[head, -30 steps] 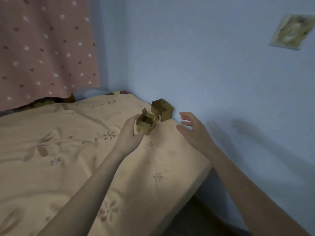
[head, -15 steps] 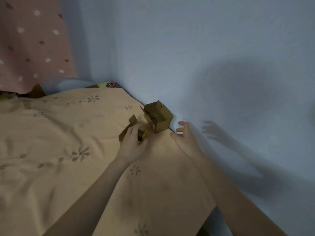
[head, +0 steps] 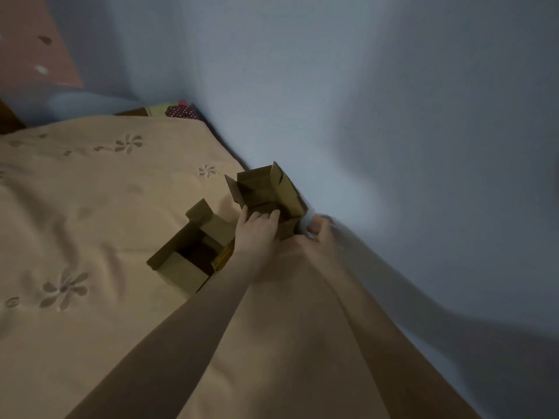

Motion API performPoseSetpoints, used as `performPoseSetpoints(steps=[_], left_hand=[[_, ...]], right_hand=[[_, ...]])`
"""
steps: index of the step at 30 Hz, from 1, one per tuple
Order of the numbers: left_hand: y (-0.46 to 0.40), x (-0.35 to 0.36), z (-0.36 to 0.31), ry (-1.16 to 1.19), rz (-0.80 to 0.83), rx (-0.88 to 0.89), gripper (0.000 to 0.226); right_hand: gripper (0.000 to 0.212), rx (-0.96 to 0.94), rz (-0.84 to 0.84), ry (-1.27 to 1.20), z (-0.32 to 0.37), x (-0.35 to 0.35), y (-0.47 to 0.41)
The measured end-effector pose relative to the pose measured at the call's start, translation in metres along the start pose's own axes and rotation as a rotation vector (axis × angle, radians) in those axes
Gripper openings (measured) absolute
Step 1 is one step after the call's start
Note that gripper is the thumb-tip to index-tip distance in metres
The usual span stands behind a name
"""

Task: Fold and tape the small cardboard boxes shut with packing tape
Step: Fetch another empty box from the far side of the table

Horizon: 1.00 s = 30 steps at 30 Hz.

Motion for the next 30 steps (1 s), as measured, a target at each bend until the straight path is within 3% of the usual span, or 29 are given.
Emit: performPoseSetpoints(steps=[2, 4, 8, 14, 18, 23, 25, 30], left_hand=[[-0.001, -0.006, -0.004, 0.012, -0.022, 0.006, 0.017], [0.002, -0.02, -0.008, 0.055, -0.088, 0.029, 0.017], [0.017, -0.081, -0.012, 0.403, -0.297, 0.02, 0.006], [0.064, -0.175, -0.004, 0.974, -0.342, -0.063, 0.01], [0.12, -0.217, 0.003, 1.278, -0.279, -0.135, 0.012], [0.207, -0.258, 0.034, 1.348, -0.244, -0.237, 0.015], [0.25, -0.276, 0.056, 1.333, -0.256, -0.273, 0.028], [0.369, -0.328, 0.108, 1.29, -0.172, -0.164, 0.056]], right_hand=[[0.05, -0.005, 0.011, -0.025, -0.005, 0.001, -0.004], [0.054, -0.023, 0.026, -0.054, -0.007, 0.0, -0.003], [0.062, -0.141, -0.053, -0.078, 0.01, -0.017, 0.01], [0.097, -0.401, -0.067, -0.014, 0.069, -0.038, 0.072], [0.112, -0.573, -0.079, 0.062, 0.122, -0.039, 0.141], [0.112, -0.652, 0.079, 0.089, 0.159, -0.011, 0.236], [0.11, -0.654, 0.1, 0.046, 0.17, 0.007, 0.278], [0.118, -0.546, 0.147, -0.193, 0.186, 0.071, 0.377]])
Point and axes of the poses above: each hand's wrist, its own y-axis away from the middle knuckle, its own x-axis out of the palm, z = x × y, the point moved 7 cm from there along -y, towards the middle knuckle, and after that the axes turned 9 degrees about y, right-handed, at the moved point
